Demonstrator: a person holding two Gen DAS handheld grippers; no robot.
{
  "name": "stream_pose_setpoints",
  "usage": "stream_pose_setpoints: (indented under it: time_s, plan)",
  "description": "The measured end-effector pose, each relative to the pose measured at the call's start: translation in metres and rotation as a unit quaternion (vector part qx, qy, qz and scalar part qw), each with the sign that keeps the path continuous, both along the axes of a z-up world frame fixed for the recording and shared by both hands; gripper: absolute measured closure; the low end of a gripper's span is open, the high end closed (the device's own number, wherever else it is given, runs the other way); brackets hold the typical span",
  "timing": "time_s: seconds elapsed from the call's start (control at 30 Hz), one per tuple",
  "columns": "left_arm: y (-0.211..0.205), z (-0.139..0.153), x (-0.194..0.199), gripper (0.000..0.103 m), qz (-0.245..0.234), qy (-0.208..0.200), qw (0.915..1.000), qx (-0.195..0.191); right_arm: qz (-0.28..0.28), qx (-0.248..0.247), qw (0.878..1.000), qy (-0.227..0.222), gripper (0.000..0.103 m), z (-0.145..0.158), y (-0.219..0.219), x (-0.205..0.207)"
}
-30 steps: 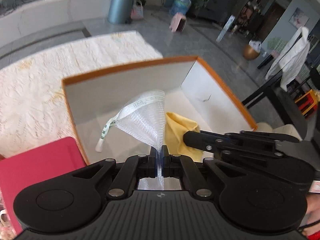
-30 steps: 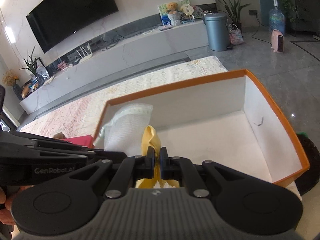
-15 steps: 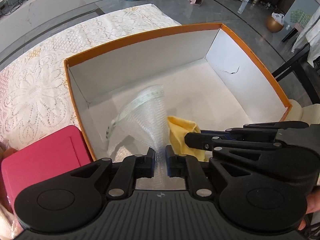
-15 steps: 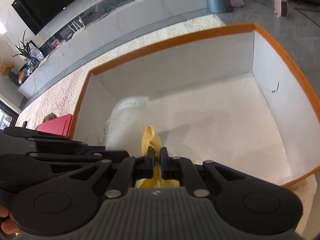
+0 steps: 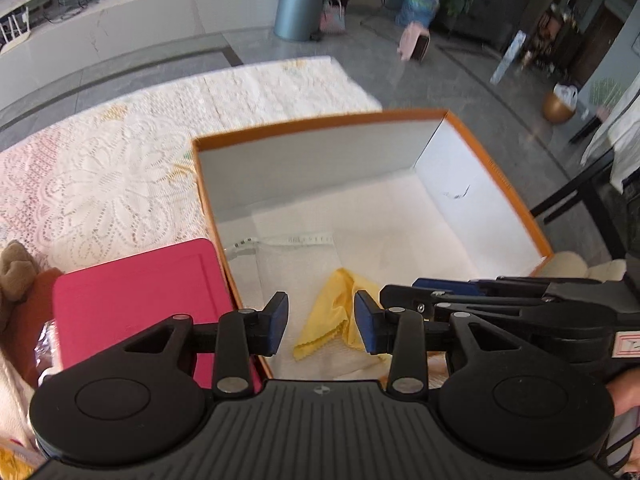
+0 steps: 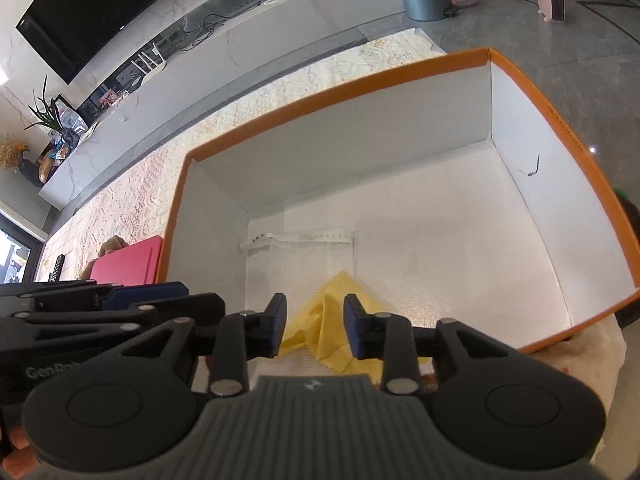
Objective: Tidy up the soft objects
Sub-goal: 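Move both tools back toward the remaining items on the bed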
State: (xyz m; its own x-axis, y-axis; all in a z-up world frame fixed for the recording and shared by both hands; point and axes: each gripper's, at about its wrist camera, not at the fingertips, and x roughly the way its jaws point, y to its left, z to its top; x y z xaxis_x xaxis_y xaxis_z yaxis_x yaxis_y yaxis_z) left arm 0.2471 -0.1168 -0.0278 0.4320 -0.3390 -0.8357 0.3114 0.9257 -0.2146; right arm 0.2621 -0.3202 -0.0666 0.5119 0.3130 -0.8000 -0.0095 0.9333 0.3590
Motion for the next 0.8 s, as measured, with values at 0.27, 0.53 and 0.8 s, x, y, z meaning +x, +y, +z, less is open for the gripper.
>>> stream_pose_setpoints:
  time_s: [0.27, 0.53, 0.8]
  plan:
    - [0.024, 0.033, -0.072, 0.049, 0.052, -0.156, 0.9864, 0.004, -0.011, -0.029, 0.995, -0.094, 0.059, 0.038, 0.02, -0.055]
    - [0.058, 0.029, -0.148, 0.047, 0.091, -0.244, 0.9655, 0.018, -0.011, -0.032, 0.976, -0.216, 0.053, 0.051, 0.064, -0.135]
    - [0.111, -0.001, -0.187, 0.045, 0.157, -0.213, 0.9611, 0.08, 0.026, -0.031, 0.973, -0.226, 0.05, 0.023, 0.125, -0.181]
